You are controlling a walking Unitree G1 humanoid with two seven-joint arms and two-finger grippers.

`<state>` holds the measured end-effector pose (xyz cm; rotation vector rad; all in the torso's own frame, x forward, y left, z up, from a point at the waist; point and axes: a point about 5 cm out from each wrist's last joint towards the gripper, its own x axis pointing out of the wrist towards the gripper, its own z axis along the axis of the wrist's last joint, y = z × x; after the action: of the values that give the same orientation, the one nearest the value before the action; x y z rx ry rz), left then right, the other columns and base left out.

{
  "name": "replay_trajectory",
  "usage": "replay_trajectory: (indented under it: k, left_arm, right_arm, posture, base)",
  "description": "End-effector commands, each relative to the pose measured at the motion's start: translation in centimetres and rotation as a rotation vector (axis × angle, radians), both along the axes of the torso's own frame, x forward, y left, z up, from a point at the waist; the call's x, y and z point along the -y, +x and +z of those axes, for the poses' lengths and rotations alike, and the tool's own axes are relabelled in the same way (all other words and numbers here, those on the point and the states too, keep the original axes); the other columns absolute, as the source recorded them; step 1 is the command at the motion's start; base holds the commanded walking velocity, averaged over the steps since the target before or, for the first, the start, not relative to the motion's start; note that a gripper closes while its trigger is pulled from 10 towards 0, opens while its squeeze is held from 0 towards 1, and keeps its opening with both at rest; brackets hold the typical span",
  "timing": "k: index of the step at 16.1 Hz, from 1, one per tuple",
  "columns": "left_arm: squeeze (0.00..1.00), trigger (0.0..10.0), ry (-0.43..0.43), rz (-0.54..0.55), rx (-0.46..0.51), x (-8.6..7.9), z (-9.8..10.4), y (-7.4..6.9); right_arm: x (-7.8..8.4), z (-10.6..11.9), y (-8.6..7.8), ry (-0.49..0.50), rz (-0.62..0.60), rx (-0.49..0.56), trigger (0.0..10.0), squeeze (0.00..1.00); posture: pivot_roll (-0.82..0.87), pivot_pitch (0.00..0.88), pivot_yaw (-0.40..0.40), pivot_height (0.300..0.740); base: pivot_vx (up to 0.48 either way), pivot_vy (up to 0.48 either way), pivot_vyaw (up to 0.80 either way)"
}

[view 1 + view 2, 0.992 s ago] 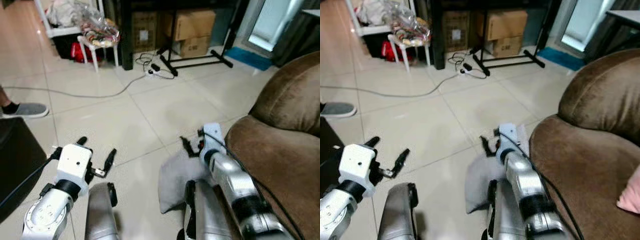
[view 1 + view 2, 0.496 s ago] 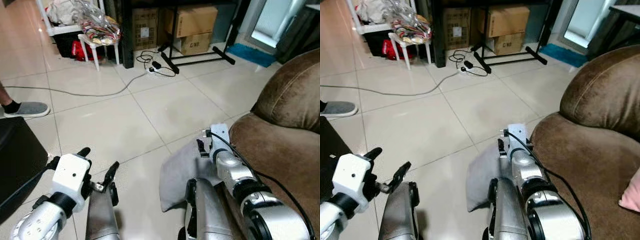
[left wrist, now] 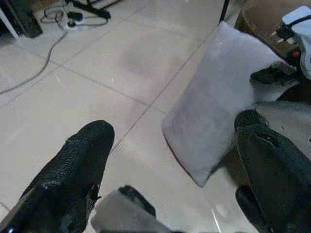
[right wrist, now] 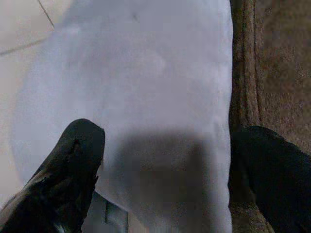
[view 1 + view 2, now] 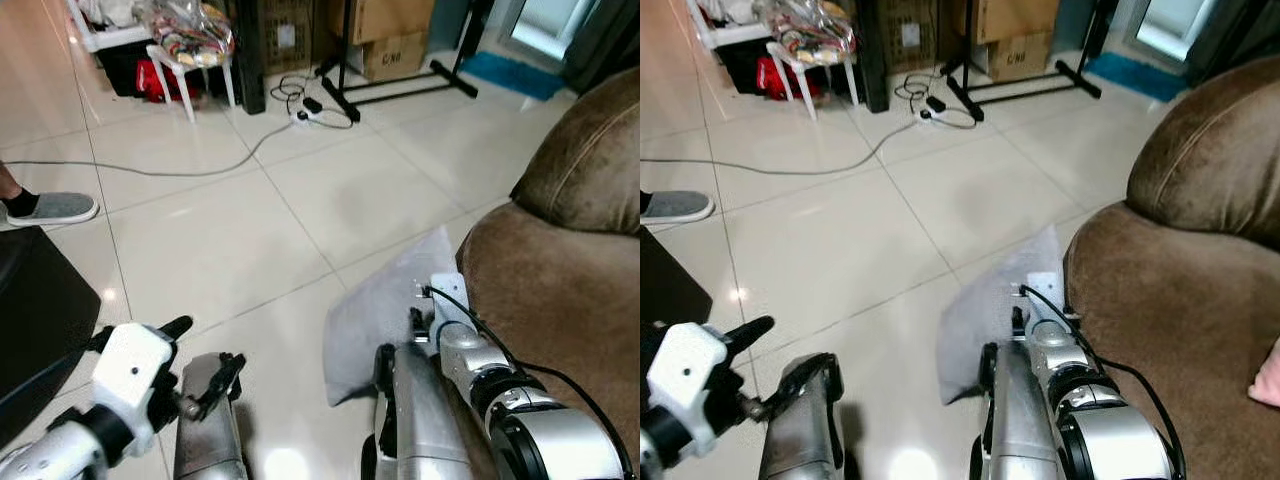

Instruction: Move the pillow to the sofa from floor

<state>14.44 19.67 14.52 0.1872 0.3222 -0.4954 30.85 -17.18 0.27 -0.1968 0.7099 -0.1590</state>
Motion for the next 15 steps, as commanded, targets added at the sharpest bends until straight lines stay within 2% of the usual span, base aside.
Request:
replay_trajectory:
  k: [1,3,4,5,6,7,15]
  left_arm:
    - [0.14,10.0,0.008,-0.017,-0.008,-0.1,0.5,-0.6]
    - [0.14,10.0,0.018,-0.020,-0.024,-0.4,0.7,-1.0]
    - [0.14,10.0,0.021,-0.019,-0.027,-0.5,0.8,-1.0]
    - [0.14,10.0,0.023,-0.021,-0.030,-0.5,0.9,-1.1]
    - [0.14,10.0,0.024,-0.024,-0.035,-0.6,0.9,-1.1]
    - [0.14,10.0,0.025,-0.028,-0.039,-0.6,1.0,-1.2]
    - [0.15,10.0,0.017,-0.062,-0.057,-0.5,1.1,-1.1]
  right_arm:
    - [0.4,-0.3,-0.3,-0.022,-0.021,-0.025,10.0,0.00]
    - [0.6,-0.9,-0.9,-0.044,-0.008,-0.065,9.9,0.00]
    - [0.6,-1.0,-1.1,-0.029,-0.017,-0.066,8.4,0.00]
    - [0.6,-1.2,-1.3,-0.015,-0.024,-0.073,1.5,0.00]
    - [0.6,-1.3,-1.4,0.001,-0.026,-0.075,0.4,0.00]
    - [0.6,-1.4,-1.4,0.009,-0.026,-0.072,0.0,0.00]
    - [0.3,-1.1,-1.1,0.056,-0.018,-0.049,0.0,0.00]
  posture:
    - [0.11,0.133,-0.013,0.475]
    - [0.12,0.139,-0.009,0.475]
    - [0.12,0.140,-0.008,0.475]
    - [0.12,0.142,-0.005,0.475]
    - [0.12,0.142,-0.001,0.475]
    - [0.12,0.142,-0.001,0.475]
    - [0.12,0.126,0.005,0.475]
  base:
    - [0.000,0.000,0.00]
    - [0.000,0.000,0.00]
    - [0.000,0.000,0.00]
    - [0.000,0.000,0.00]
    - [0.000,0.000,0.00]
    - [0.000,0.000,0.00]
    - [0.000,0.000,0.00]
